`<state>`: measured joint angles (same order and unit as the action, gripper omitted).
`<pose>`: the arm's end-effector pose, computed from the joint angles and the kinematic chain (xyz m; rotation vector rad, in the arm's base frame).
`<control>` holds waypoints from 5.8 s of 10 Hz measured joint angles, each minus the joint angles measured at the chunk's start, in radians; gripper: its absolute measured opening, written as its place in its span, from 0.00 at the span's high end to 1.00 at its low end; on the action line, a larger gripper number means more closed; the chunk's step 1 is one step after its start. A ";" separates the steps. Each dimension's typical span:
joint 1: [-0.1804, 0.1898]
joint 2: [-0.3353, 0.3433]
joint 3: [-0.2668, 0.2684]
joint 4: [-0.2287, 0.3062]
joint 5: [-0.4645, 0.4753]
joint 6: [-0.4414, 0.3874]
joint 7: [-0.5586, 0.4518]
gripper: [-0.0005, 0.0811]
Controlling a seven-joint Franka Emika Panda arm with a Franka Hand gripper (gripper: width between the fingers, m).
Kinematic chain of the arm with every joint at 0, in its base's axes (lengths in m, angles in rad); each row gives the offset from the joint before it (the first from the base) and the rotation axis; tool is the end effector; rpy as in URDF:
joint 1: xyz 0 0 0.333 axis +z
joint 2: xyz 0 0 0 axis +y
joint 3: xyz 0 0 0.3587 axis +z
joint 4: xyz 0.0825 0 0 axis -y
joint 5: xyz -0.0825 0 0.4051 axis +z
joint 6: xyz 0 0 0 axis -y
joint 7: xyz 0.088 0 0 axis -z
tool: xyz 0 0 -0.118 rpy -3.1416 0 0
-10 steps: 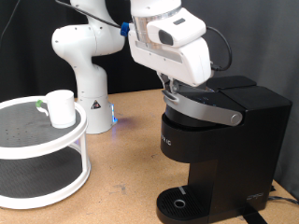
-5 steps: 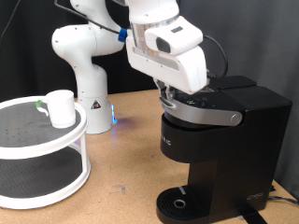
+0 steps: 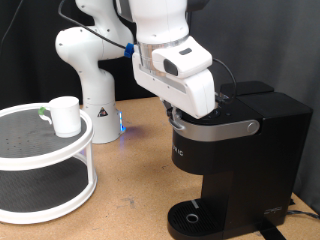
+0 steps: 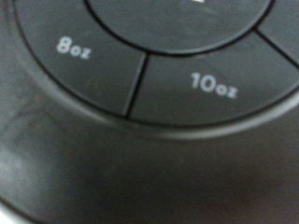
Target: Make a cup of coffee with the keurig machine
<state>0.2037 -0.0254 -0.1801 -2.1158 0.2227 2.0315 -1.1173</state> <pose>0.5472 0.0272 0.4424 -2.5528 -1.4545 -0.0794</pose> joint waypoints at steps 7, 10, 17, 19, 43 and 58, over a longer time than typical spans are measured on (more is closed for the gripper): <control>-0.001 0.012 -0.011 -0.020 0.024 0.026 -0.016 0.99; -0.002 0.012 -0.020 -0.016 0.071 0.023 -0.053 0.99; -0.012 -0.038 -0.062 0.054 0.173 -0.123 -0.131 0.99; -0.013 -0.047 -0.077 0.096 0.169 -0.208 -0.137 0.99; -0.135 -0.411 -0.112 -0.264 0.235 -0.003 0.419 0.99; -0.252 -0.662 -0.240 -0.366 0.064 -0.284 0.230 0.99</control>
<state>-0.0486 -0.6872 -0.4202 -2.4816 0.2866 1.7479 -0.8875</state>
